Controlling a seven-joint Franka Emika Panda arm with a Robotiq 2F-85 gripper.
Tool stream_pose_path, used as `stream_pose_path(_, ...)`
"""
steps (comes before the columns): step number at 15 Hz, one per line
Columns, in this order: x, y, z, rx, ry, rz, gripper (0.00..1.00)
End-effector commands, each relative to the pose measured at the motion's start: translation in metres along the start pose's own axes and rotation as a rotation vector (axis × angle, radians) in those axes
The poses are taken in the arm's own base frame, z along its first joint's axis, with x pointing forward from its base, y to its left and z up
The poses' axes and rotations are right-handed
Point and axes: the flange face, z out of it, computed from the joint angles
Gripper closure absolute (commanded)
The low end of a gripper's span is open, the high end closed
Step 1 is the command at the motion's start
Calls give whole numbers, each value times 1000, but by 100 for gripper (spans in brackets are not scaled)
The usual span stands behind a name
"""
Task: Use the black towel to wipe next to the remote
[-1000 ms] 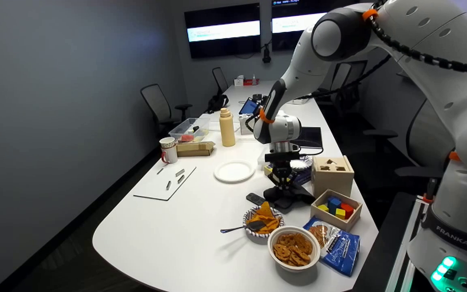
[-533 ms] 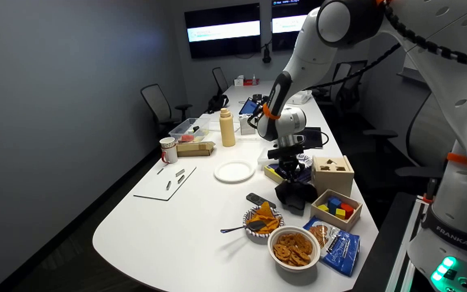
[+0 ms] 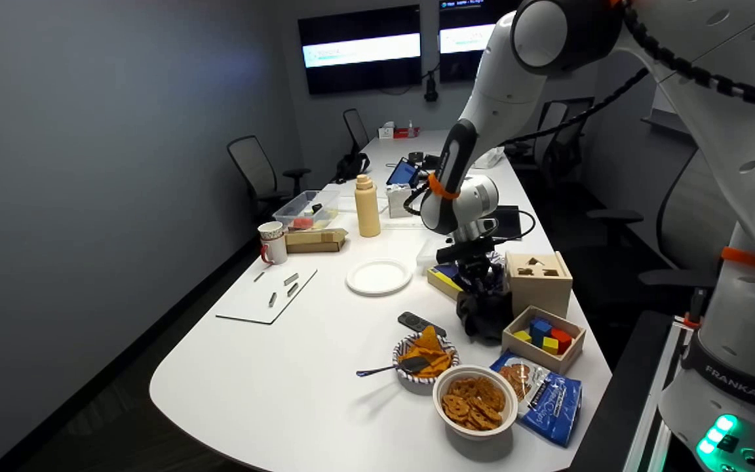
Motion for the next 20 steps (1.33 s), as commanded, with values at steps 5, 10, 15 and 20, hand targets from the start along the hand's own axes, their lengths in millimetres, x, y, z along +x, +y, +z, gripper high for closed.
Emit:
stream_pose_path(5,-24,8,-23,21,19,-13,19)
stream_pose_path(10,-38,14,-42,45,37,-22,0)
stream_pose_path(15,-53,19,-72,143,60,-67,0)
stream_pose_path(20,-73,21,-100,246,63,-159,0)
